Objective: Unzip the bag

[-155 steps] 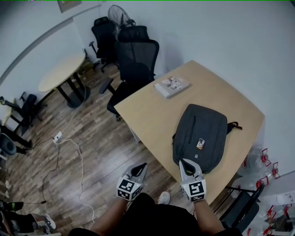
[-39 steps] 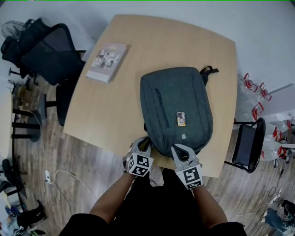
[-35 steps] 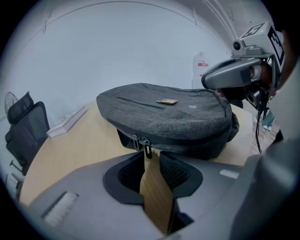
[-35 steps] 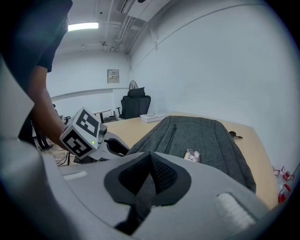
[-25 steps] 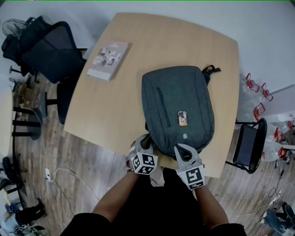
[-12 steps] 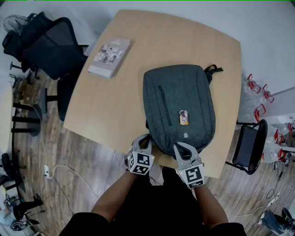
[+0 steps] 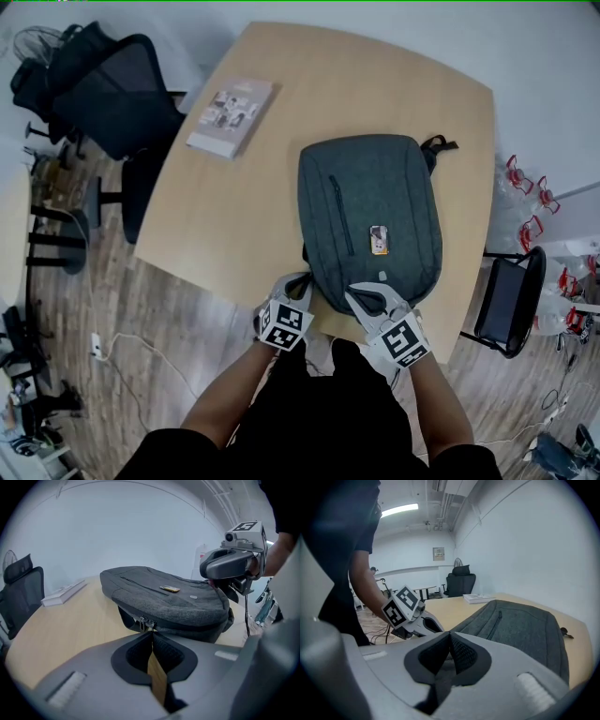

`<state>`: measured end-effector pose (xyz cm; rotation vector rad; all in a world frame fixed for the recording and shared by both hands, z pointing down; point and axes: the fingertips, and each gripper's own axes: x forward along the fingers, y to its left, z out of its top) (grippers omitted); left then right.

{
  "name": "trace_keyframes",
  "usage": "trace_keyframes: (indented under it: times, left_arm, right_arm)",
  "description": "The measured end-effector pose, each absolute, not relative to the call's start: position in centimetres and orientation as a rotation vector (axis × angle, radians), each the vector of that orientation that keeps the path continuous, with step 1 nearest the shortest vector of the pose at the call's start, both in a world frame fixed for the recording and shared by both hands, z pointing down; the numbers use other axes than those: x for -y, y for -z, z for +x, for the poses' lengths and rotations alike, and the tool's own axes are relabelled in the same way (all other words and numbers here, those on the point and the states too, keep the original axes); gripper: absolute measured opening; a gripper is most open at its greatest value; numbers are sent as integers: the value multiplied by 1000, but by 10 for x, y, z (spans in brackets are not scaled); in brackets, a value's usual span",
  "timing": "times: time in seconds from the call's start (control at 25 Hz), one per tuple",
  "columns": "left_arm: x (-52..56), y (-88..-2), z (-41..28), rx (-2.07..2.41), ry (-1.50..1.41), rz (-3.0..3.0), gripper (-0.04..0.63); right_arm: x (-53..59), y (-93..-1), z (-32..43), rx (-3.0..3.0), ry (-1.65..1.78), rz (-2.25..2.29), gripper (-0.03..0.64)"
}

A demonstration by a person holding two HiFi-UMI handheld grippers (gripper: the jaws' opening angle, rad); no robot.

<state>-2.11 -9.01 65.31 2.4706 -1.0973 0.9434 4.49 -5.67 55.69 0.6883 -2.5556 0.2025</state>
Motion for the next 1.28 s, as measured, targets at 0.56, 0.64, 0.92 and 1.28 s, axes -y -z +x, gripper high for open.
trace_keyframes:
  times: [0.56,0.64,0.92,1.28]
  left_arm:
    - [90,-653,-21,973,-961,2509,25]
    - [90,-653,-21,958,-991,2517,25]
    - [84,-650,-29,929,-1086,2562,25]
    - [79,-647,-42,937,-1192,2598,26]
  right_arm:
    - [6,-631,55,2143,19,368,188]
    - [7,-634,53,2148,33,420,136]
    - [20,-633,38,2180,-40,586,96]
    - [38,-635,15,2170,-94,693,94]
